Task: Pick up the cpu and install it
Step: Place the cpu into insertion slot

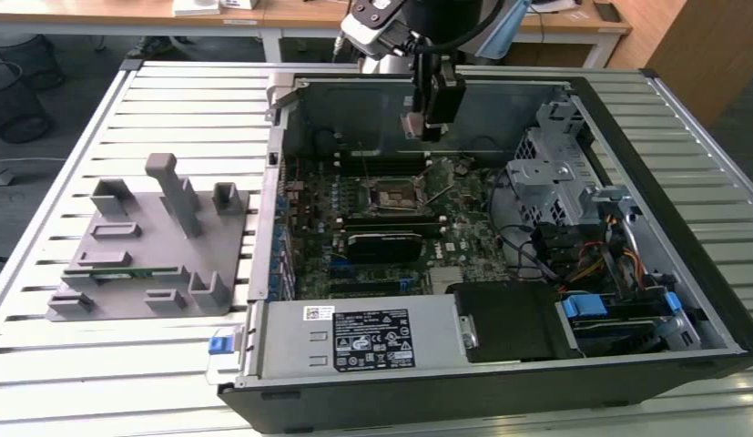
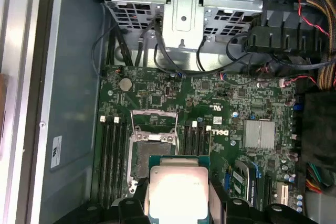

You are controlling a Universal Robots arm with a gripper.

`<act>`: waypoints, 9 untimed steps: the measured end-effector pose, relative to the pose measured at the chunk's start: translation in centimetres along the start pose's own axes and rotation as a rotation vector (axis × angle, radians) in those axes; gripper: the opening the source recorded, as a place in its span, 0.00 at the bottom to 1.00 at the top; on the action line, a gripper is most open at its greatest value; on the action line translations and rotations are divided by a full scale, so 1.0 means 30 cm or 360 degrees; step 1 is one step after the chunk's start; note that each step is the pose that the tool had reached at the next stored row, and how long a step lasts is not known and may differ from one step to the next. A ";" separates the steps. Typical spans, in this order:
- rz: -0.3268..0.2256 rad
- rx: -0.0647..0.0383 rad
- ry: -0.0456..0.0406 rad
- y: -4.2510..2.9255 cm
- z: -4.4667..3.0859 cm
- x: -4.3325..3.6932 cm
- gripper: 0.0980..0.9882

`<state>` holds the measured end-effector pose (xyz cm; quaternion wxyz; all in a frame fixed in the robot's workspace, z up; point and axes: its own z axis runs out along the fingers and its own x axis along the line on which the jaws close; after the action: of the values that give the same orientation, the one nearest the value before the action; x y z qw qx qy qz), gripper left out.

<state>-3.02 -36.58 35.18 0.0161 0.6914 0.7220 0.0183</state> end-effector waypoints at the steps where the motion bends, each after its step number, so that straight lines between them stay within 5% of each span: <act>1: 0.0009 0.0000 0.0000 0.000 0.002 0.000 0.49; 9: 0.0020 0.0004 -0.0001 -0.021 0.041 0.002 0.49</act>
<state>-3.60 -36.54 33.94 0.0153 0.6961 0.7176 0.0174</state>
